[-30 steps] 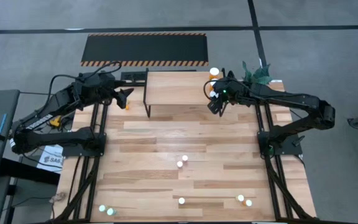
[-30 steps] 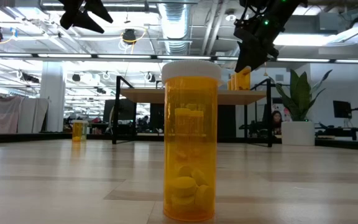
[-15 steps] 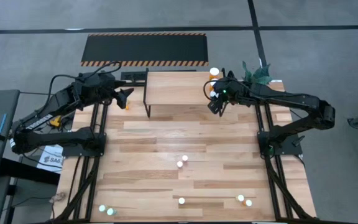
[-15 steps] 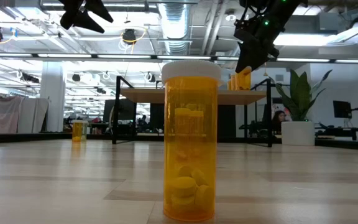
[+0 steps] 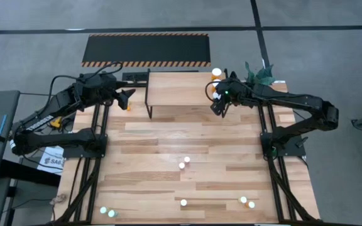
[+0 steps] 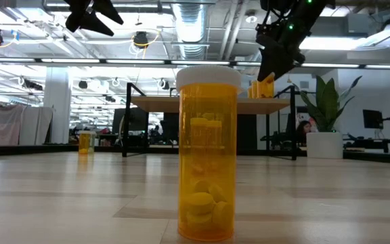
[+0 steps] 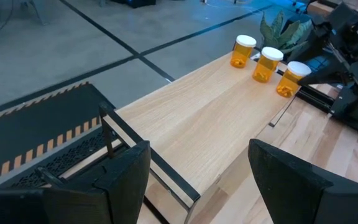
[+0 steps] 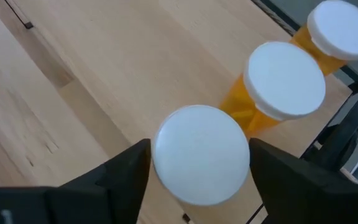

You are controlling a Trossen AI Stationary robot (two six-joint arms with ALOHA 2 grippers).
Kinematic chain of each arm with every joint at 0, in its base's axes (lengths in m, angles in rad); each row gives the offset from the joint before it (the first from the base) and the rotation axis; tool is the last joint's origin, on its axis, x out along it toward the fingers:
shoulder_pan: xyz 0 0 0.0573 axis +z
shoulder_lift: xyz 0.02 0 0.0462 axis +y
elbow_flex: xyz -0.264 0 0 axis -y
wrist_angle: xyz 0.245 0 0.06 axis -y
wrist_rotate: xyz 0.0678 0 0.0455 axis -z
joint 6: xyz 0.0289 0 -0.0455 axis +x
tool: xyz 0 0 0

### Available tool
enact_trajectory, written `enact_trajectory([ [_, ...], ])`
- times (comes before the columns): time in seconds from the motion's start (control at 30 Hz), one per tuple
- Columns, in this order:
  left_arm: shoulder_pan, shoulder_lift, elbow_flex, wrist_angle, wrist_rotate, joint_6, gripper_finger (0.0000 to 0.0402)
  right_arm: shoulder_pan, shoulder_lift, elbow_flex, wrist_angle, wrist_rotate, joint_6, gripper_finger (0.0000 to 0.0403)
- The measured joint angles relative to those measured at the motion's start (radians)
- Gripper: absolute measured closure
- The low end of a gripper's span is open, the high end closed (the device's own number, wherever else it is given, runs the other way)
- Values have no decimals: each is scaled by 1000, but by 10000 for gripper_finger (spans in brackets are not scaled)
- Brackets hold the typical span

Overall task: Pick and place medicine bottles onto shelf by color
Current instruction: Put the large orange pill bottle on the shelf aligned with the other large orange pill bottles, then put the right small orange pill bottle on the shelf

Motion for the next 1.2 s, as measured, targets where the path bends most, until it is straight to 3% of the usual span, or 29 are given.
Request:
enact_trajectory([
  [0.3, 0, 0, 0, 0, 0, 0, 143, 2, -3, 27, -8, 0, -43, 73],
  [0.67, 0, 0, 0, 1, 6, 1, 143, 3, -4, 223, -175, -1, -74, 54],
  [0.73, 0, 0, 0, 0, 28, 7, 143, 11, -4, 263, -218, -62, -50, 54],
  [1.0, 0, -2, 0, -45, 225, 34, 143, 120, -4, 360, -243, -482, 146, 66],
  [1.2, -3, -3, 0, -209, 320, 82, 143, 303, -4, 366, -254, -593, 365, 80],
])
